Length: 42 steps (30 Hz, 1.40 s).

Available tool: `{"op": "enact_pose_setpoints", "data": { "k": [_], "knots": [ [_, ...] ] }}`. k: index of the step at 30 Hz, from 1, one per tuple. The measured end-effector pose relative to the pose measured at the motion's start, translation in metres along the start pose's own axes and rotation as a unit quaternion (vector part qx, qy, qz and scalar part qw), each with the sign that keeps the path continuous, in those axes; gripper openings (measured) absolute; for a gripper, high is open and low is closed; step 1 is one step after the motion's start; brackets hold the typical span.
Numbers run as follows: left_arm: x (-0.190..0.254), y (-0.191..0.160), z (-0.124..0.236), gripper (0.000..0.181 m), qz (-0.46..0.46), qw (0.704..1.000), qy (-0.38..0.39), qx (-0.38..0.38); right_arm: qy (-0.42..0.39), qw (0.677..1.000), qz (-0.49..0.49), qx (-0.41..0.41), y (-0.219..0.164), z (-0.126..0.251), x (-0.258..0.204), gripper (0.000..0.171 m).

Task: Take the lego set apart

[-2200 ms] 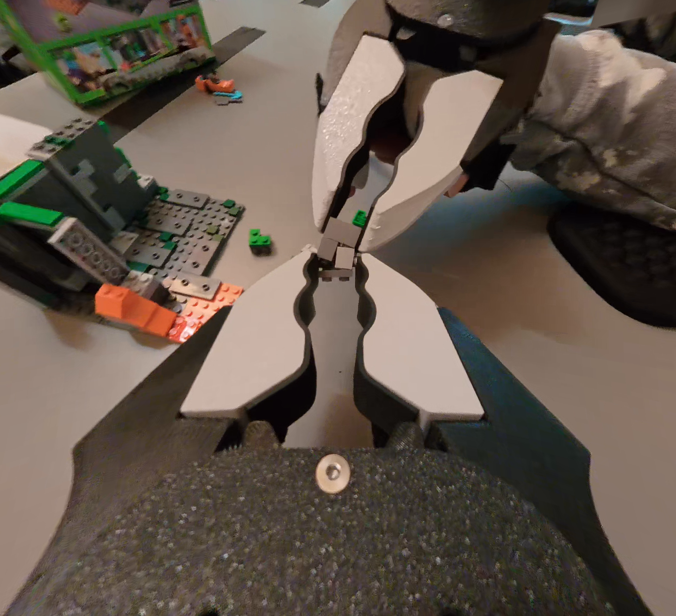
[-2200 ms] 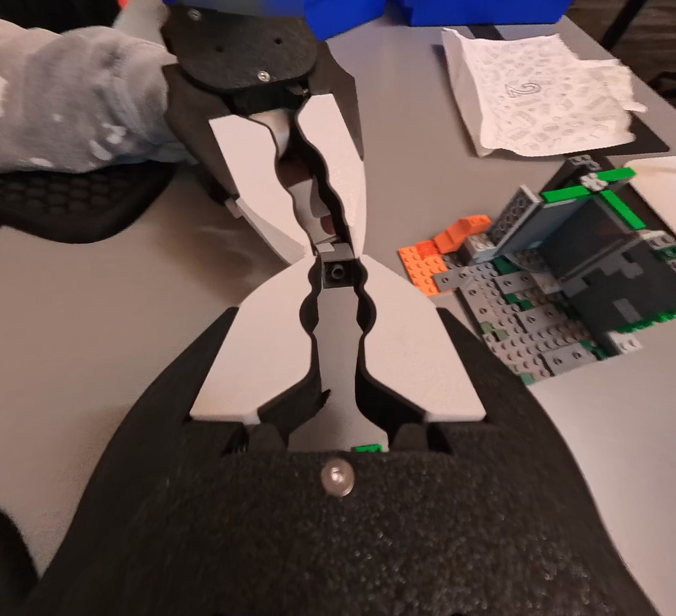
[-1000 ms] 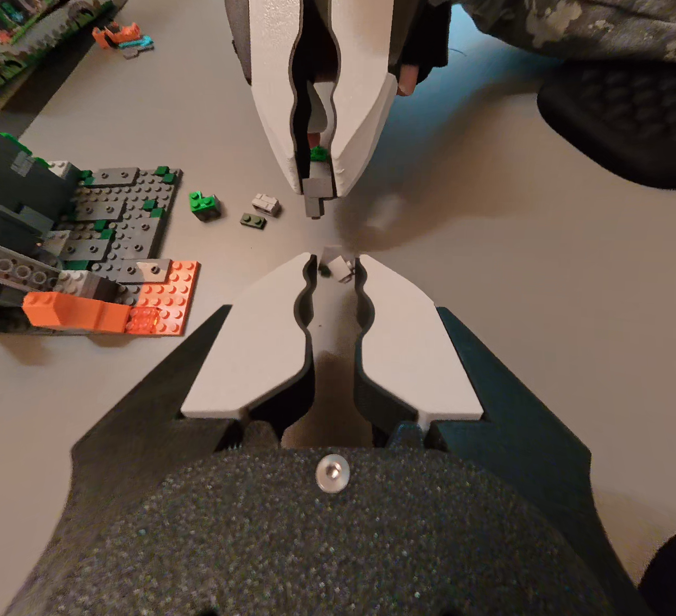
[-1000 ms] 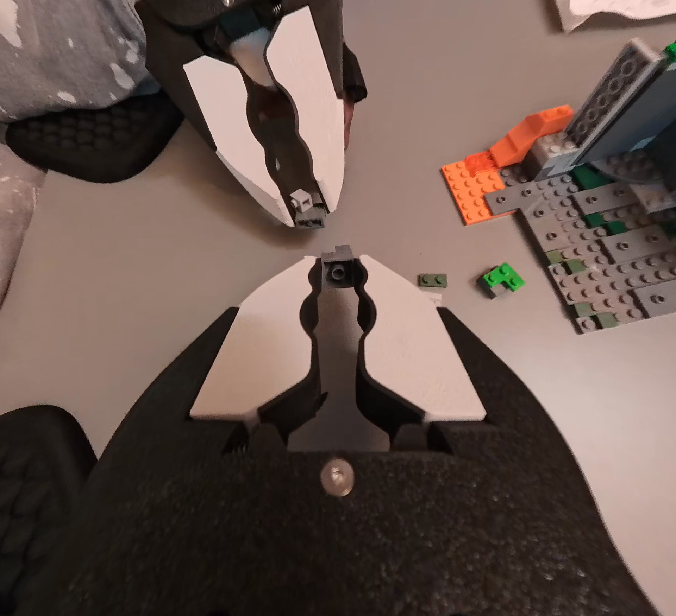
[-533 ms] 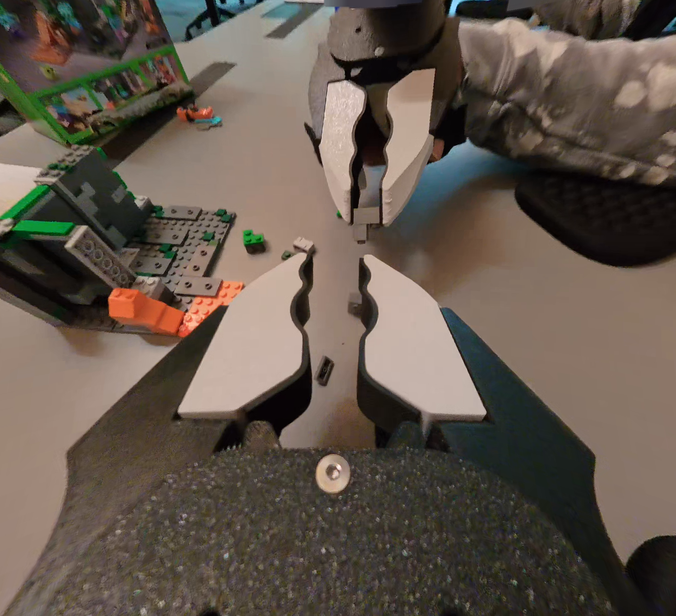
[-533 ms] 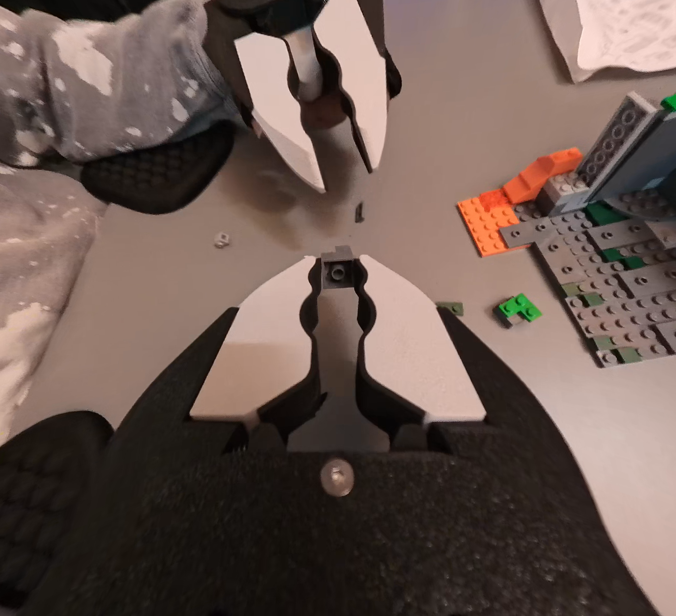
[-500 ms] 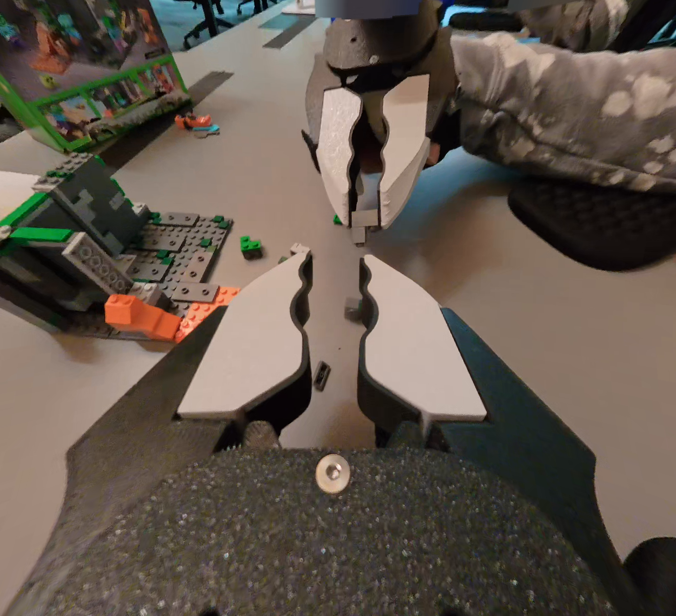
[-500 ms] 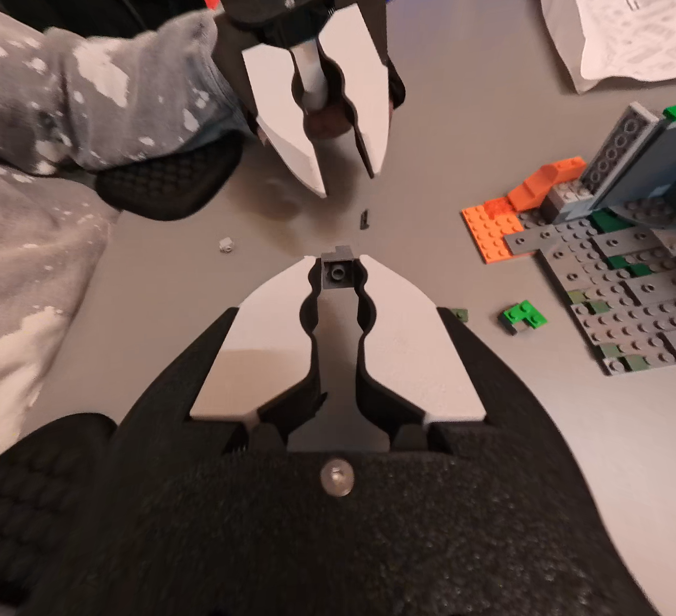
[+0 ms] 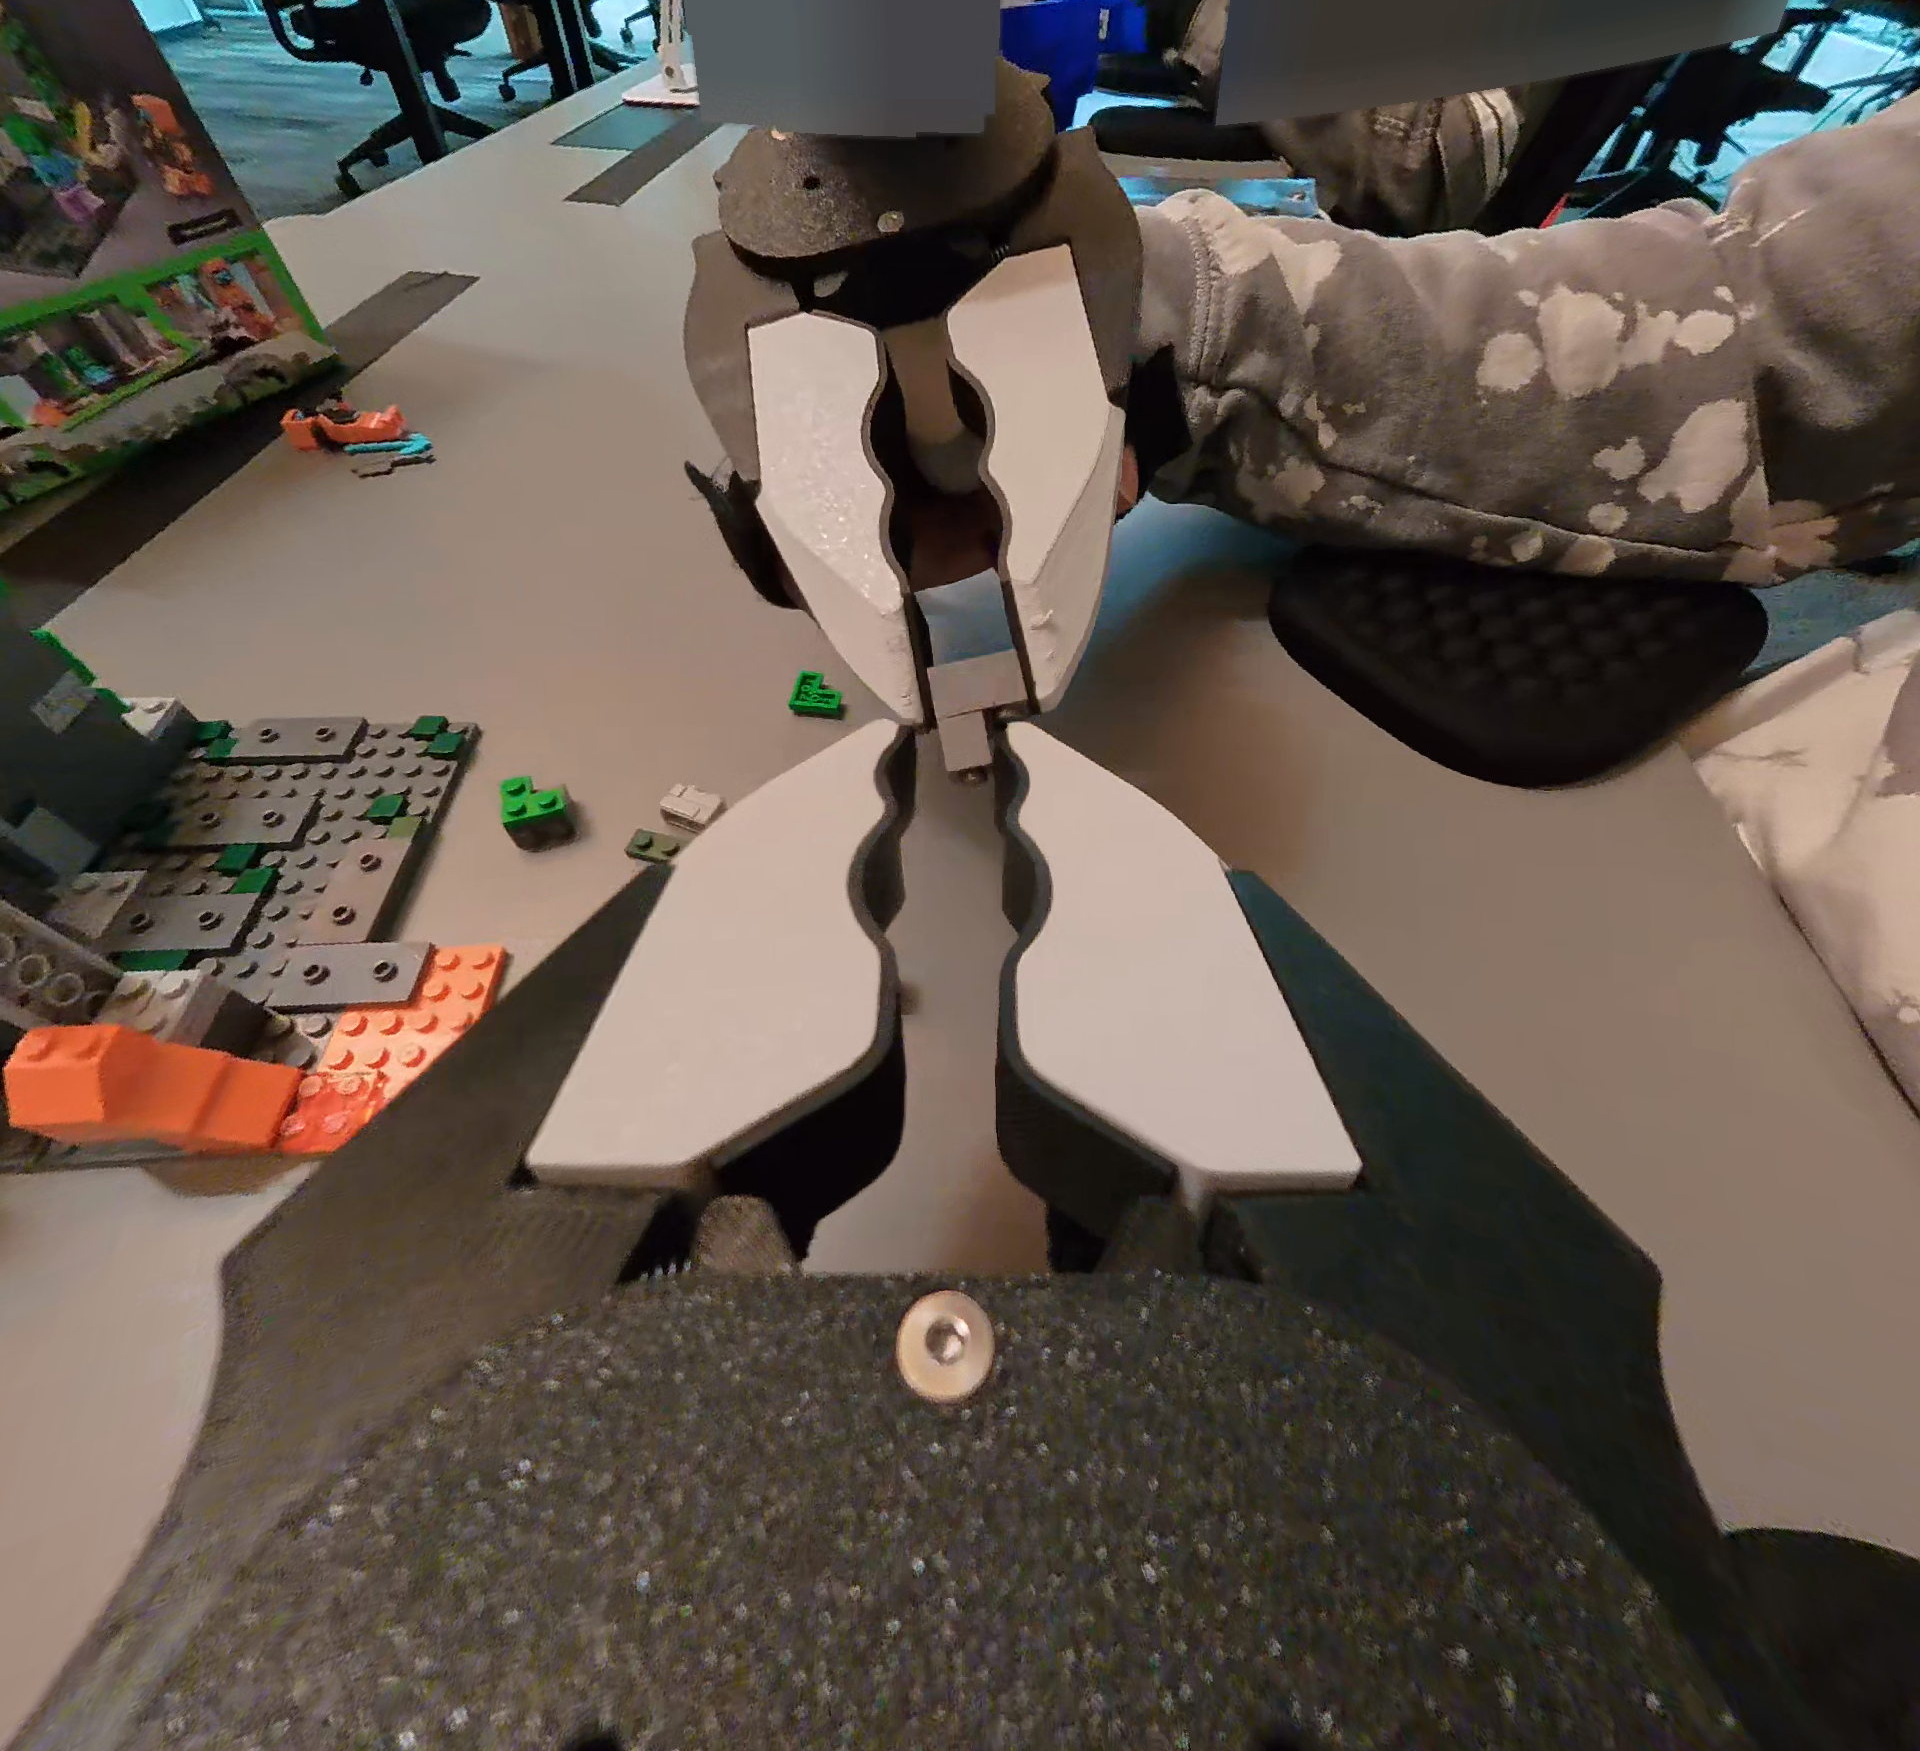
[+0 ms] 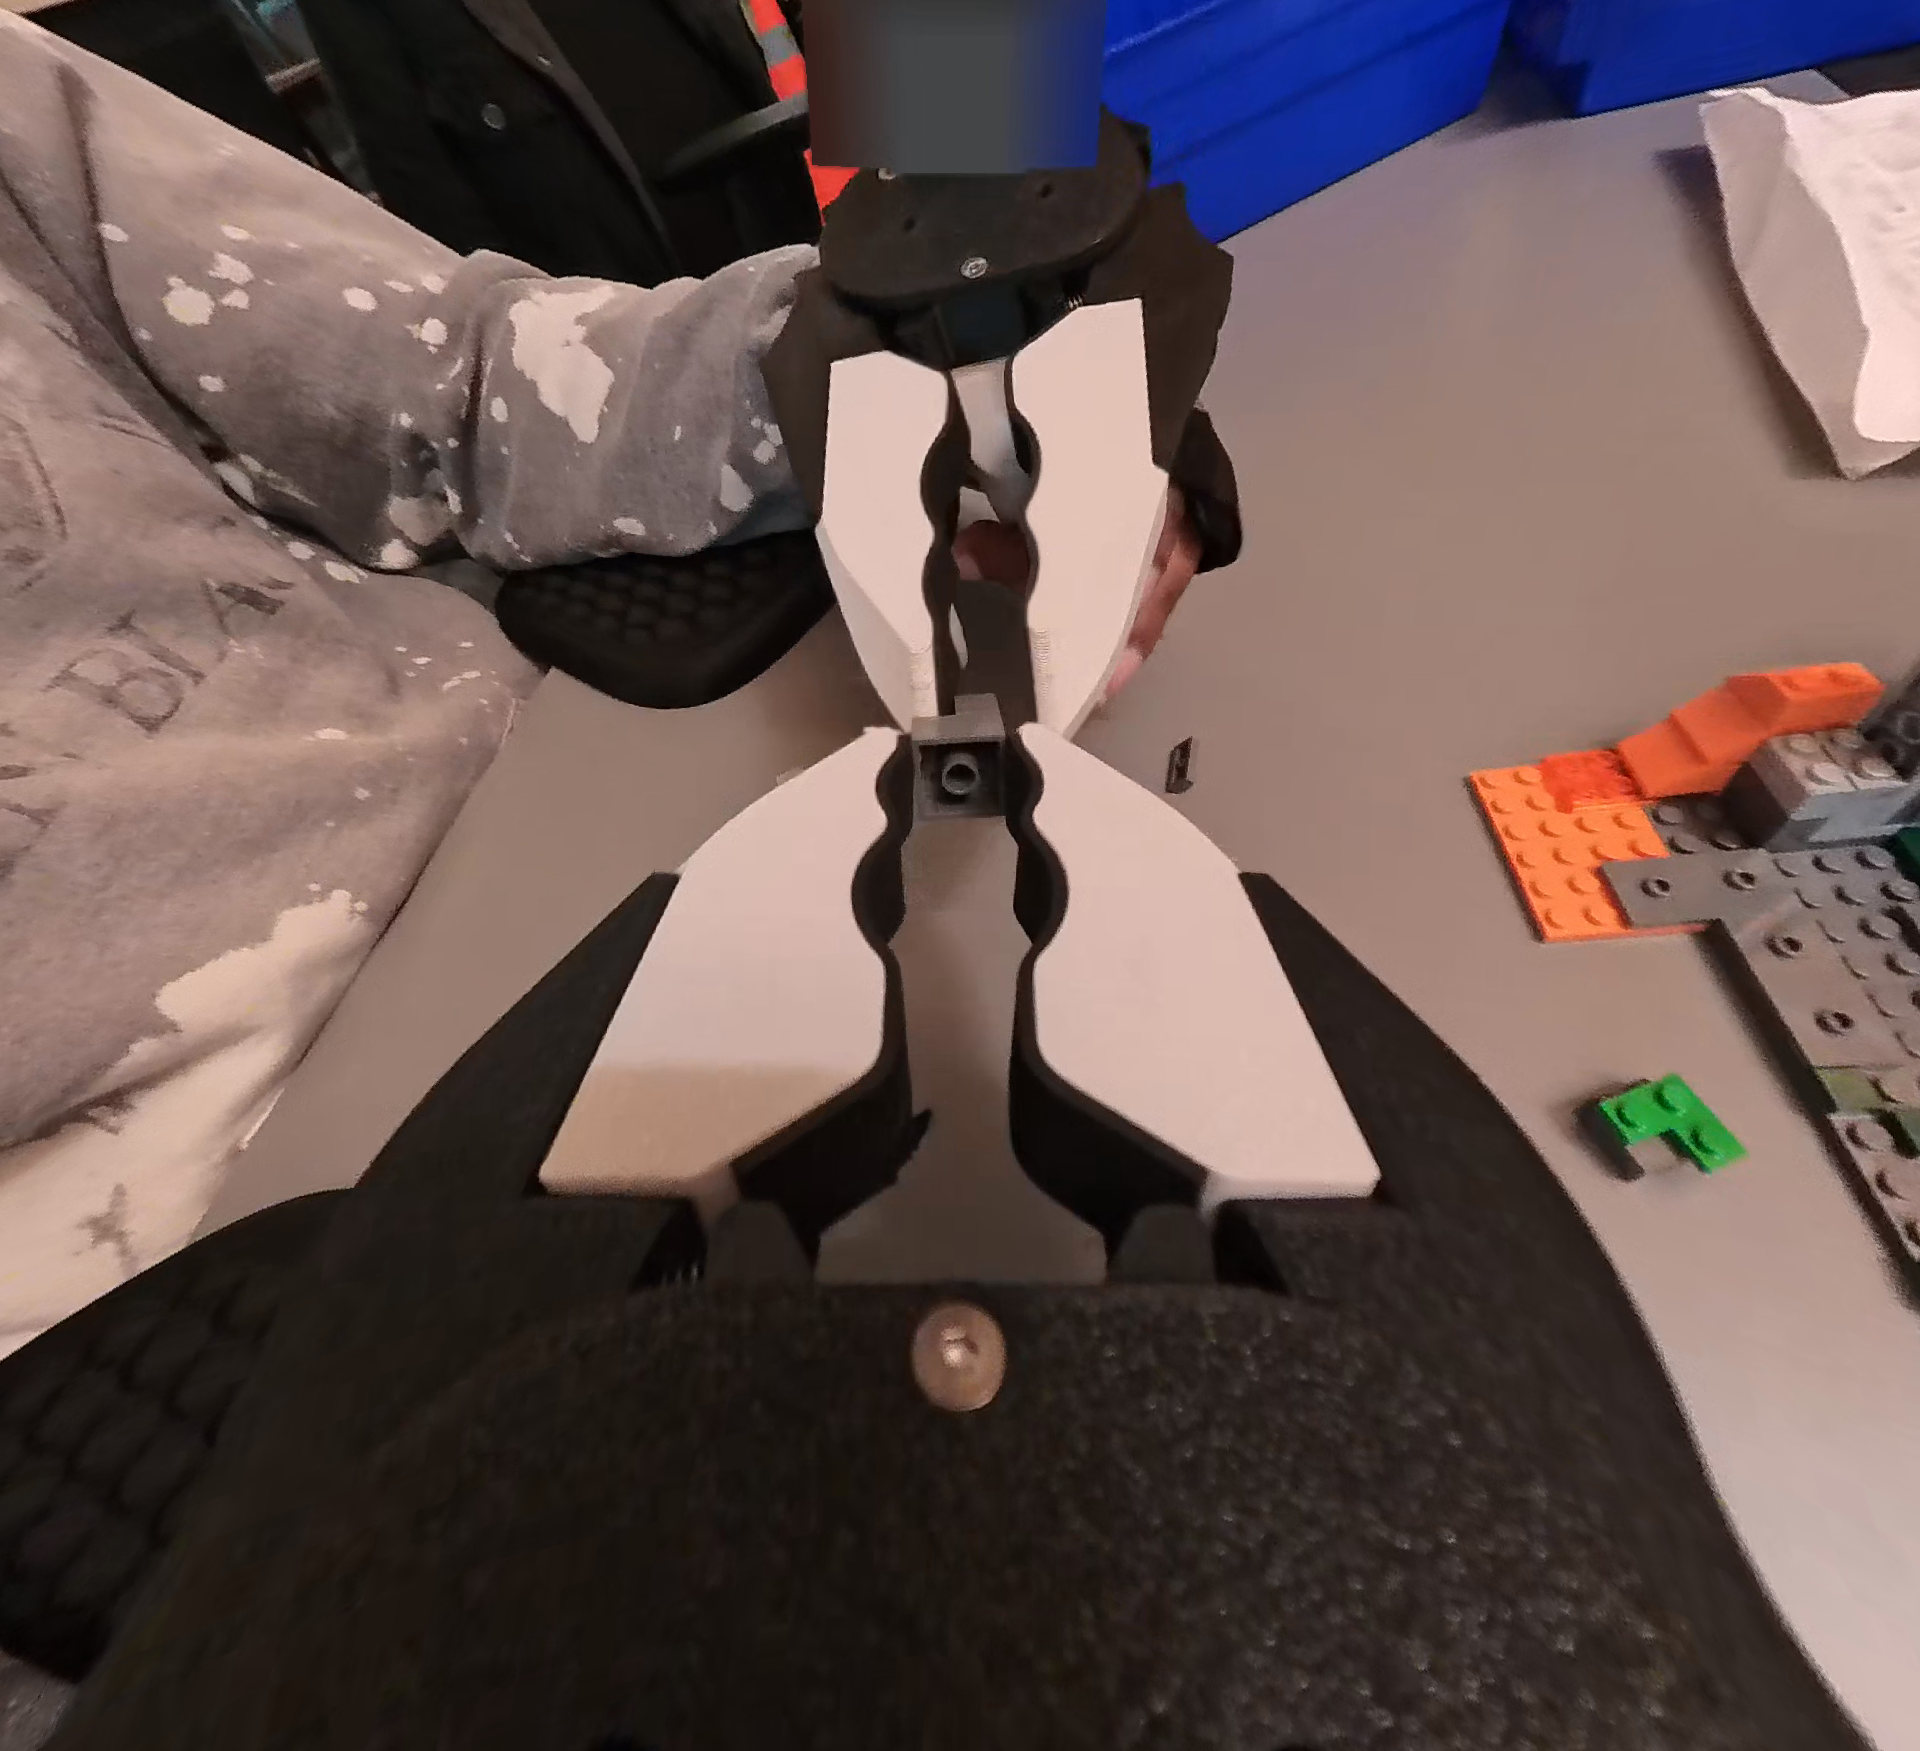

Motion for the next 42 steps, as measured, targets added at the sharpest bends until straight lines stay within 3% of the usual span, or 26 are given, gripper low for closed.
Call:
{"op": "enact_pose_setpoints", "data": {
  "k": [6, 8, 11, 15, 18, 22, 26, 31, 37, 42],
  "knots": [
    [0.004, 0.007, -0.001, 0.008, 0.022, 0.999, -0.039, 0.013, 0.057, 0.997, -0.037, 0.023, 0.001, 0.005, -0.003, 0.016],
    [0.005, 0.006, 0.000, 0.008, 0.017, 0.999, -0.041, 0.013, 0.108, 0.991, -0.069, 0.040, 0.000, 0.008, -0.005, 0.016],
    [0.000, 0.004, 0.002, 0.008, 0.016, 1.000, -0.019, 0.010, 0.110, 0.990, -0.079, 0.045, -0.002, 0.011, -0.002, 0.016],
    [-0.012, -0.012, -0.001, 0.008, -0.033, 0.993, 0.080, -0.076, 0.021, 0.997, -0.077, -0.003, -0.013, 0.013, 0.011, 0.016],
    [-0.016, -0.026, -0.007, 0.008, -0.032, 0.985, 0.095, -0.143, -0.093, 0.990, -0.048, -0.094, -0.025, 0.011, 0.024, 0.016],
    [-0.022, -0.031, -0.005, 0.014, -0.029, 0.979, 0.118, -0.161, -0.145, 0.976, 0.008, -0.165, -0.026, 0.001, 0.023, 0.016],
    [-0.028, -0.023, 0.009, 0.021, -0.014, 0.982, 0.140, -0.126, -0.172, 0.959, 0.035, -0.224, -0.034, -0.006, 0.025, 0.017],
    [-0.035, -0.017, 0.024, 0.021, -0.004, 0.982, 0.162, -0.097, -0.186, 0.954, 0.044, -0.233, -0.034, -0.010, 0.027, 0.023],
    [-0.036, -0.021, 0.022, 0.016, -0.022, 0.978, 0.172, -0.113, -0.188, 0.952, 0.072, -0.230, -0.020, -0.017, 0.017, 0.031],
    [-0.036, -0.024, 0.020, 0.015, -0.026, 0.977, 0.172, -0.124, -0.181, 0.938, 0.073, -0.287, -0.024, -0.040, 0.011, 0.031]
  ]
}}
Point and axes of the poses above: each gripper's, where its closed fingertips meet, z back along the fingers, y out of its top, x = y × z across the jaws, the point moved 9 cm from there along z, back along the fingers, and after that the axes turned 6 degrees about x, right-handed, at the moved point
